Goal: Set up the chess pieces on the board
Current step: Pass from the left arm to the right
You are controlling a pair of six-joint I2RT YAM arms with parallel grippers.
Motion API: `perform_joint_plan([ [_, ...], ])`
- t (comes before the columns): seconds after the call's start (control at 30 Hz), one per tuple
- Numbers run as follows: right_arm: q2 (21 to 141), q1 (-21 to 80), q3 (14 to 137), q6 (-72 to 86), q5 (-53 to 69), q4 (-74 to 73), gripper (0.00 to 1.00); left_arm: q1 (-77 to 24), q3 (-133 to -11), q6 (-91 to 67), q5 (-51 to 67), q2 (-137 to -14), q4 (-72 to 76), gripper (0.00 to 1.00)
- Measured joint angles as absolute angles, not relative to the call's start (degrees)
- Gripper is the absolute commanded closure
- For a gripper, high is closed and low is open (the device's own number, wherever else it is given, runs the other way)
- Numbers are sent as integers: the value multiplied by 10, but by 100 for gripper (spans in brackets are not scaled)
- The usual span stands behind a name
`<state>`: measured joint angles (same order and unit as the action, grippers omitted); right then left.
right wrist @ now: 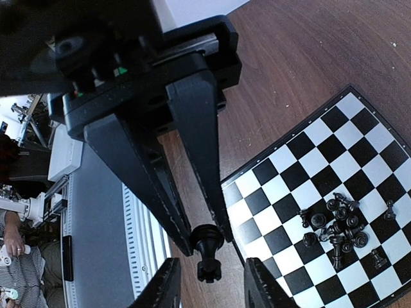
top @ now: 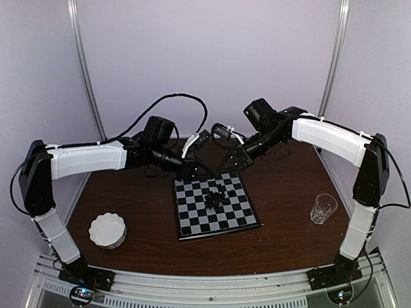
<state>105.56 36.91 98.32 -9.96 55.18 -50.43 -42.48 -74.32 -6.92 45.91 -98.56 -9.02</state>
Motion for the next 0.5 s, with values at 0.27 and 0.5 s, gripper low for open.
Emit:
perform_joint_plan([
  [0.27,1056,370,983,-84,569,-492,82,-425,-743,-76,465,-986,-86,90],
  [0.5,1056,371,981,-74,573,-485,98,-425,-743,-76,471,-986,-86,89],
])
